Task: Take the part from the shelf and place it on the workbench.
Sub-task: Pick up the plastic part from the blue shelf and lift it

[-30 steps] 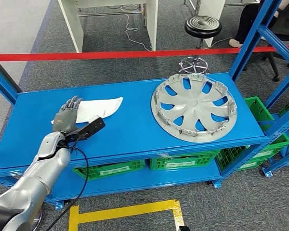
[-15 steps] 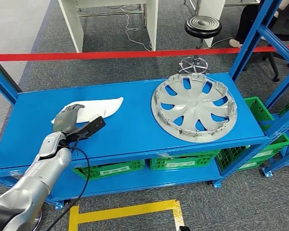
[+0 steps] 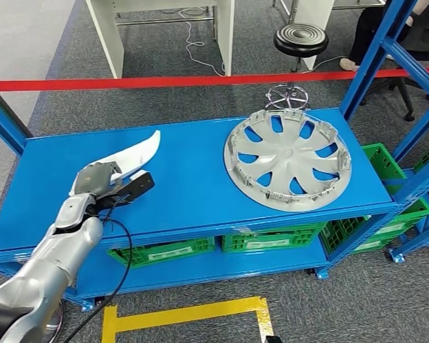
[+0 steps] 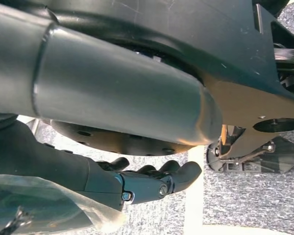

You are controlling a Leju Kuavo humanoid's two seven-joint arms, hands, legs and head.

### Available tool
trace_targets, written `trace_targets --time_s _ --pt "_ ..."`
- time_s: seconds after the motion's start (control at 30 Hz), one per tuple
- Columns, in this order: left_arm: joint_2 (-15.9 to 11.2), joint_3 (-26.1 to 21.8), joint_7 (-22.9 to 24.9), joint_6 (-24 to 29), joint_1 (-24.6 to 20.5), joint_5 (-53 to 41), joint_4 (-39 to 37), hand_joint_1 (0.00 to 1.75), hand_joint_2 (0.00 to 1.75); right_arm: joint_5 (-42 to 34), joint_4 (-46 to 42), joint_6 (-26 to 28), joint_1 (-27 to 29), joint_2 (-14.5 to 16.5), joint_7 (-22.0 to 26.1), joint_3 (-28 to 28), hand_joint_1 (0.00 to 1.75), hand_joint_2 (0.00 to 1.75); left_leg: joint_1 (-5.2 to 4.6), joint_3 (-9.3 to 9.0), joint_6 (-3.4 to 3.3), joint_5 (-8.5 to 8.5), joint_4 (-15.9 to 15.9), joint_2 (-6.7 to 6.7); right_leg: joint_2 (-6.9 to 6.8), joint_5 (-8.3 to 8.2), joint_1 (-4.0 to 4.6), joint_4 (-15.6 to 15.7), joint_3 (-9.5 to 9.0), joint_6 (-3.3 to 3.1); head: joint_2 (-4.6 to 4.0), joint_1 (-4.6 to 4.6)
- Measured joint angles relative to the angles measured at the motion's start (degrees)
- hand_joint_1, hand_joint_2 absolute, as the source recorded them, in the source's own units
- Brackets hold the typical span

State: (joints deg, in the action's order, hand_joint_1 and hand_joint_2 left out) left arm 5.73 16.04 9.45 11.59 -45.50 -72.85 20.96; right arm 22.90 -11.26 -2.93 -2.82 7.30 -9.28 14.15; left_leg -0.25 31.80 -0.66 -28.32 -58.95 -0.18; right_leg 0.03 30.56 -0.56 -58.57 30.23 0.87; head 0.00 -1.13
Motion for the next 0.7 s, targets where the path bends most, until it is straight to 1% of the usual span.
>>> trace_targets --time_s 0.3,0.37,0.6,0.63,0.7 --pt "-1.1 0.1 -0.3 1.7 0.4 -0.7 0.0 1.75 1.75 0.3 0.0 0.1 0.0 0.0 0.5 0.0 0.0 0.0 0.0 0.0 0.0 0.0 0.0 0.0 0.0 0.0 0.0 0.0 -0.01 0.0 0.0 -0.01" --pt "-1.1 0.1 -1.0 2.4 0.5 -0.4 0.0 1.75 1.75 0.4 0.0 0.1 0.0 0.0 0.6 0.0 0.0 0.0 0.0 0.0 0.0 0.0 0.0 0.0 0.0 0.0 0.0 0.0 -0.01 0.0 0.0 -0.01" --pt "-1.6 0.1 -5.3 5.4 1.5 2.1 0.0 1.75 1.75 0.5 0.0 0.2 0.0 0.0 0.7 0.1 0.0 0.0 0.0 0.0 0.0 0.0 0.0 -0.01 -0.05 0.0 0.0 0.0 -0.01 0.0 0.0 -0.01" --pt "-1.6 0.0 -6.6 6.5 1.6 3.0 0.0 1.75 1.75 0.5 0.0 0.2 0.0 0.0 0.7 0.1 0.0 0.0 0.0 0.0 0.0 0.0 0.0 -0.01 -0.04 0.0 0.0 0.0 -0.01 0.0 0.0 -0.01" --pt "-1.6 -0.7 -11.4 9.9 2.2 6.2 0.3 1.75 1.75 0.9 0.0 0.3 0.1 0.0 0.6 0.1 0.0 0.0 0.0 0.0 0.0 0.0 0.0 0.0 -0.03 0.0 0.0 0.0 -0.01 0.0 0.0 -0.01"
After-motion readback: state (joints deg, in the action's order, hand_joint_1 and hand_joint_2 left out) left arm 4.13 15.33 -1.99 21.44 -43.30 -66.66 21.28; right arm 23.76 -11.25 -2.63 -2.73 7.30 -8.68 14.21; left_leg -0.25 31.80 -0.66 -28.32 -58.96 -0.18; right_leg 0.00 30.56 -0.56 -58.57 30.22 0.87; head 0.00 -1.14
